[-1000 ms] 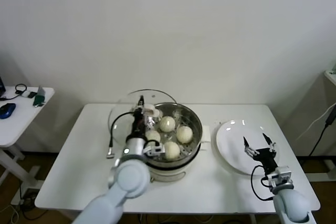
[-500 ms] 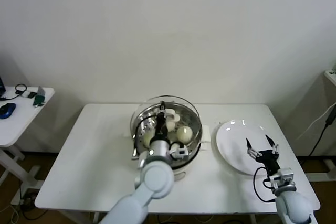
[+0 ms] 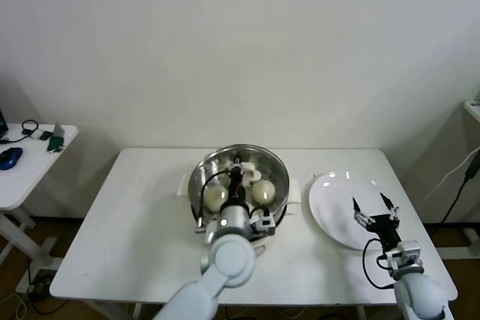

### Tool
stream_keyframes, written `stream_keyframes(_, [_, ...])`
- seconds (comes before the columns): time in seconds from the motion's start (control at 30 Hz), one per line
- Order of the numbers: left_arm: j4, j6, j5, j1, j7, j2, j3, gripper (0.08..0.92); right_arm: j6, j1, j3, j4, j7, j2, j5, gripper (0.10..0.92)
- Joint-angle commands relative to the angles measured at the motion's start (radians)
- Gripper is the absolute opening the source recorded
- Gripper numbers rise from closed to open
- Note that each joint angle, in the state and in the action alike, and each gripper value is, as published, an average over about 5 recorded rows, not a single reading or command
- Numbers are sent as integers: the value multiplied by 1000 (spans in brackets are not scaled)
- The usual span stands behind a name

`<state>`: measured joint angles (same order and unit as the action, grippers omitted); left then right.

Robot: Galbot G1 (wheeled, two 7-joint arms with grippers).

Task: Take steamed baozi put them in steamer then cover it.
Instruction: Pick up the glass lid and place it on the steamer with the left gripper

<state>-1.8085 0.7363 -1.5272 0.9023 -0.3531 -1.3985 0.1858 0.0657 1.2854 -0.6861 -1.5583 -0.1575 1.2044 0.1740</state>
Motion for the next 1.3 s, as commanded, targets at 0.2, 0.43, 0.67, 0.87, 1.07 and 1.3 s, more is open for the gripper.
stream_keyframes(0.2, [19,49,8,-5,10,13,5,154,3,2,-10,0,-8,0,4,823])
stream_keyframes(0.43, [20,49,19,1,23,17,6,154,3,-2,-10,2,-10,2,3,823])
stream_keyframes(0.67, [24,49,26,10,34,16,12,154,4,-1,-12,4,-12,3,3,823])
stream_keyframes(0.87, [34,49,33,10,54,18,10,154,5,-2,-15,4,-14,4,3,823])
stream_keyframes(1.07, [39,49,34,9,70,18,15,154,6,-2,-17,5,-17,10,2,823])
stream_keyframes(1.3, [41,48,25,17,68,16,18,154,7,0,-19,3,-22,11,2,823])
